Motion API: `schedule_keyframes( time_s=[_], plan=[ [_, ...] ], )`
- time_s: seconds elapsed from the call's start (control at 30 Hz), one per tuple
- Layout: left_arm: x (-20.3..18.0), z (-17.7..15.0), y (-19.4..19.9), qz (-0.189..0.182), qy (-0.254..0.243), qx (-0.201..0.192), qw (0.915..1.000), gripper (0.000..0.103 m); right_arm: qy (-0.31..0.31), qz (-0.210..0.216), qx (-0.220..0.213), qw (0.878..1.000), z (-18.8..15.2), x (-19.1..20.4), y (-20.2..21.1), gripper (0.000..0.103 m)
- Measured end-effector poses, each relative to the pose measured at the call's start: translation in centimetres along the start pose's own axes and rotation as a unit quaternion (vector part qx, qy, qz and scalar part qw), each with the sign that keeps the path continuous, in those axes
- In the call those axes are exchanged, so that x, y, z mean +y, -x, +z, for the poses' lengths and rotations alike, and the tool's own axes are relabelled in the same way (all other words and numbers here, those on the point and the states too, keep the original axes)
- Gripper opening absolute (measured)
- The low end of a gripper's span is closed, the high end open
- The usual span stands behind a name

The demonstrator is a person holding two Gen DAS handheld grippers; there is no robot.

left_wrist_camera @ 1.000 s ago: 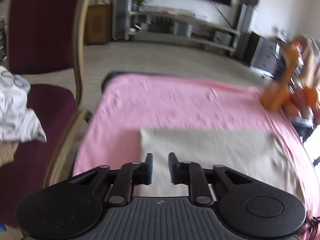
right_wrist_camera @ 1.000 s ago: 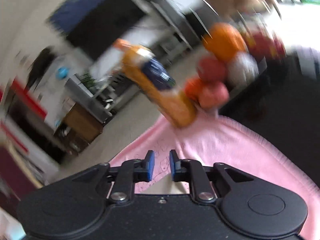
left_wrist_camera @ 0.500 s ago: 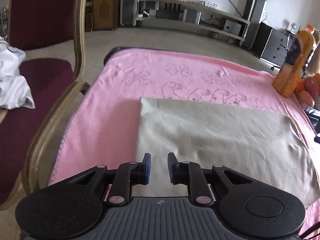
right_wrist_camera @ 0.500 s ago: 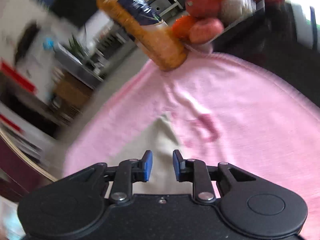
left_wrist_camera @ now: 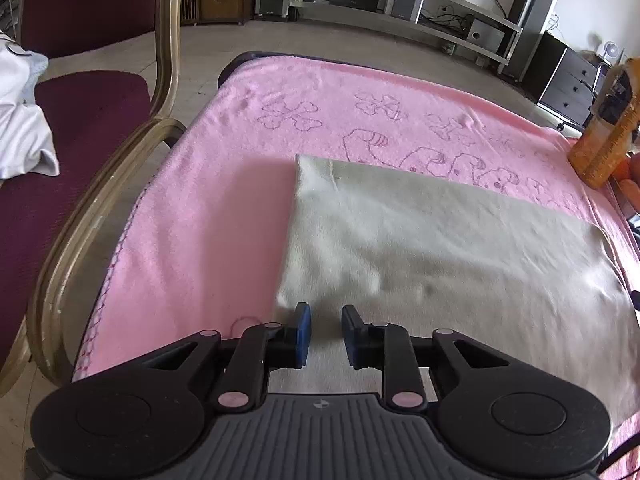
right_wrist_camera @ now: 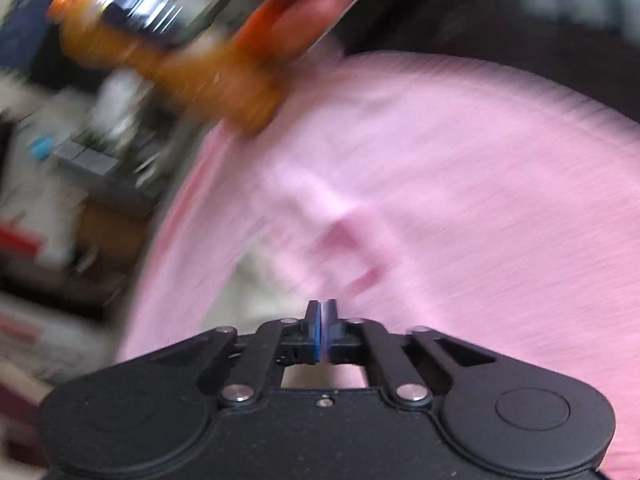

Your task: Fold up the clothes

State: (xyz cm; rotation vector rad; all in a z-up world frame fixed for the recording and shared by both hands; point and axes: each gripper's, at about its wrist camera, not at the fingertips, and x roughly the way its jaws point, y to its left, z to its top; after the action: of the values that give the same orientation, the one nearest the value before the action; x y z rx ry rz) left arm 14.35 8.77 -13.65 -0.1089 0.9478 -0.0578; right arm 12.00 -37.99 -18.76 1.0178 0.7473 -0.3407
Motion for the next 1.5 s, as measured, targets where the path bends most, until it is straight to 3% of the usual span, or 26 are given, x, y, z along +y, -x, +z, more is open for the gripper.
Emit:
schedule_keyframes(
  time_s=[0.2,0.33,0.43,0.5,0.6,0.67,0.8,0.93,1.1,1.2,1.33,1.5],
  plan=[
    [-1.5,0.1,1.7,-0.035,-0.027,-0.039,0.9983,0.018,0.028,0.066,0.017,0.997,-1.0,1.7,0.9,0.013],
    [-1.8,1.7,0.5,-0.041,-0.031,-0.052,0.9973,0.018,0.07,0.106,0.05,0.991,-1.6,4.8,-1.3,0.013],
    [-1.3,2.6,-1.9,-0.024,-0.01,-0.025,0.9993,0.018,0.099,0.125,0.082,0.984,-2.0,6.7,-3.2,0.018],
    [-0.8,2.5,-3.1,-0.012,0.007,-0.002,0.9999,0.013,0.092,0.12,0.107,0.983,-2.4,6.9,-4.7,0.02],
    [-1.0,2.5,-2.8,-0.008,0.002,-0.003,1.0,0.014,0.076,0.105,0.09,0.987,-2.0,6.5,-4.8,0.013],
    [-1.1,2.4,-2.8,-0.007,0.0,-0.003,1.0,0.014,0.064,0.073,0.036,0.995,-1.0,5.7,-4.2,0.009],
    [-0.9,2.2,-1.8,-0.009,0.001,-0.01,0.9999,0.014,-0.033,0.014,-0.034,0.999,0.7,2.5,-1.4,0.017],
    [-1.3,1.2,1.2,-0.004,-0.023,-0.031,0.9992,0.014,-0.094,0.059,-0.029,0.993,0.4,1.3,3.3,0.022],
    [-1.7,-0.8,6.2,-0.011,-0.061,-0.062,0.9961,0.015,-0.003,0.088,-0.031,0.996,-0.7,1.7,9.7,0.027],
    [-1.4,-2.3,6.9,-0.01,-0.063,-0.055,0.9965,0.022,0.052,0.085,-0.036,0.994,-1.6,1.4,11.9,0.03],
    [-0.8,-3.3,5.8,-0.005,-0.048,-0.028,0.9984,0.021,0.068,0.065,-0.01,0.996,-2.3,0.8,10.9,0.03],
    [-0.4,-3.4,4.6,-0.002,-0.033,-0.026,0.9991,0.021,0.078,0.061,0.04,0.994,-3.6,1.7,7.6,0.029]
  ],
)
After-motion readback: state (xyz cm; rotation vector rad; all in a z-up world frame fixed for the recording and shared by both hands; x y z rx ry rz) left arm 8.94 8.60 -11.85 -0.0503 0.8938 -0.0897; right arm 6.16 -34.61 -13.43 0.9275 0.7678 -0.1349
